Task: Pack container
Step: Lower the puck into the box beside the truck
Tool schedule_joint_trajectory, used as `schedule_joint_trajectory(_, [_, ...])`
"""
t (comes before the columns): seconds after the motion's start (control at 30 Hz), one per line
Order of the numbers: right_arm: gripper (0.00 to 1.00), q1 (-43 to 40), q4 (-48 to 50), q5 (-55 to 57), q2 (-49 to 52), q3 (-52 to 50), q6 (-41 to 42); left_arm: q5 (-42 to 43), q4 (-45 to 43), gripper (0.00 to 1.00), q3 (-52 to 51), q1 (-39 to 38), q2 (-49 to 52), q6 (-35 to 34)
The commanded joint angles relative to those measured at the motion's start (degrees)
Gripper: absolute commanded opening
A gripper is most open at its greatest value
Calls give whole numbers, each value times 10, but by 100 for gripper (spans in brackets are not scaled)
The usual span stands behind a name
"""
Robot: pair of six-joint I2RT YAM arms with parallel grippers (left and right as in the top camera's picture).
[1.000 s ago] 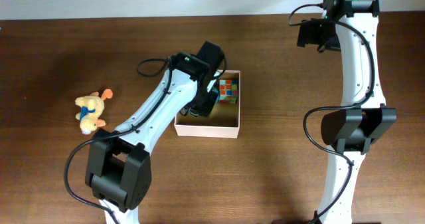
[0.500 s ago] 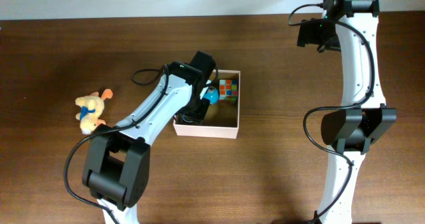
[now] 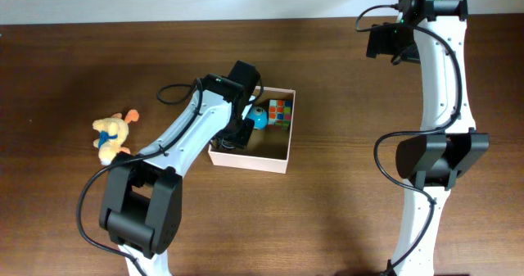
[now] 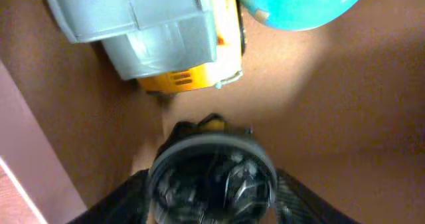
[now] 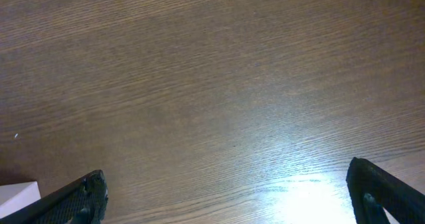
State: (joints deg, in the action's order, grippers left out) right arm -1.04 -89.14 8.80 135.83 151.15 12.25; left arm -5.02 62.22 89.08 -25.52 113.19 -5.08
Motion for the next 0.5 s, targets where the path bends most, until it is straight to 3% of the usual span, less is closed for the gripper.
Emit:
schedule_joint_trajectory(0.0, [99, -2, 0, 7, -4, -2, 7, -8, -1, 67, -5, 3, 5, 4])
schedule_joint_trajectory(0.2, [99, -2, 0, 7, -4, -2, 7, -8, -2, 75, -5, 3, 5, 4])
schedule_joint_trajectory(0.47, [99, -2, 0, 7, -4, -2, 7, -4, -23, 75, 14, 3, 5, 4])
